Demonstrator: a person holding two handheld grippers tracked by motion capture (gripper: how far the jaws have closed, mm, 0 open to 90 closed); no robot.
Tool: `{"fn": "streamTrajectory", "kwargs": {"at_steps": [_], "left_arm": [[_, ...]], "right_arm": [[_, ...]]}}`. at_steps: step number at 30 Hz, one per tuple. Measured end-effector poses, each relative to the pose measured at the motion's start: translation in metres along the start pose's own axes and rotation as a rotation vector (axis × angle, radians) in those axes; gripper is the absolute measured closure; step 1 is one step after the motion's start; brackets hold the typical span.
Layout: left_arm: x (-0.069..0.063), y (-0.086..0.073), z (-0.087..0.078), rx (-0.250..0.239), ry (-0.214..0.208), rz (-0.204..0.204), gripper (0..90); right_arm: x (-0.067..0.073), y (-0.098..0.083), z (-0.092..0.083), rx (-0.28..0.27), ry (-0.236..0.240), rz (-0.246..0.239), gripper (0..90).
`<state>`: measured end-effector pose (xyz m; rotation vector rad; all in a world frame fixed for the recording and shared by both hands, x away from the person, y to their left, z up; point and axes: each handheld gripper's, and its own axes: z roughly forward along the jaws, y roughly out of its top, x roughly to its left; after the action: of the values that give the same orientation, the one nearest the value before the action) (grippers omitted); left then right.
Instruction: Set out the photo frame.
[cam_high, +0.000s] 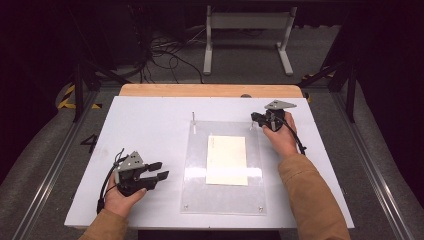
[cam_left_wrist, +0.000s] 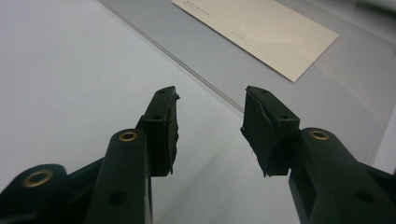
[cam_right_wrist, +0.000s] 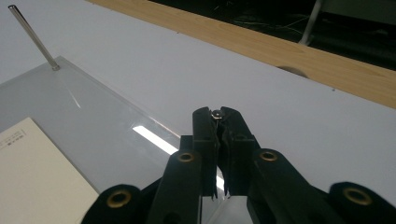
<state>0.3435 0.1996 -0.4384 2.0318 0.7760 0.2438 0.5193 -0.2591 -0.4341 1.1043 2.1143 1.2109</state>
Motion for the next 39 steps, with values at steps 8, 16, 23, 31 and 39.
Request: {"fn": "streamTrajectory", "kwargs": {"at_steps": [8, 16, 23, 31, 39], "left_arm": [[-0.001, 0.002, 0.007, 0.008, -0.011, 0.017, 55.1], [0.001, 0.003, 0.011, 0.01, -0.013, 0.016, 54.5], [0.001, 0.003, 0.015, 0.021, -0.02, 0.03, 54.1], [0.003, 0.003, 0.019, 0.029, -0.013, 0.028, 53.5], [-0.001, 0.001, 0.025, 0.046, -0.041, 0.088, 47.6]], "right_arm": [[-0.003, 0.0, 0.002, 0.009, 0.009, 0.045, 85.8], [-0.009, 0.002, 0.005, 0.018, 0.025, 0.096, 85.7], [-0.015, 0.002, 0.006, 0.017, 0.065, 0.171, 84.6], [-0.023, 0.006, 0.012, 0.035, 0.101, 0.235, 84.6], [-0.029, 0.006, 0.015, 0.03, 0.135, 0.276, 84.1]]}}
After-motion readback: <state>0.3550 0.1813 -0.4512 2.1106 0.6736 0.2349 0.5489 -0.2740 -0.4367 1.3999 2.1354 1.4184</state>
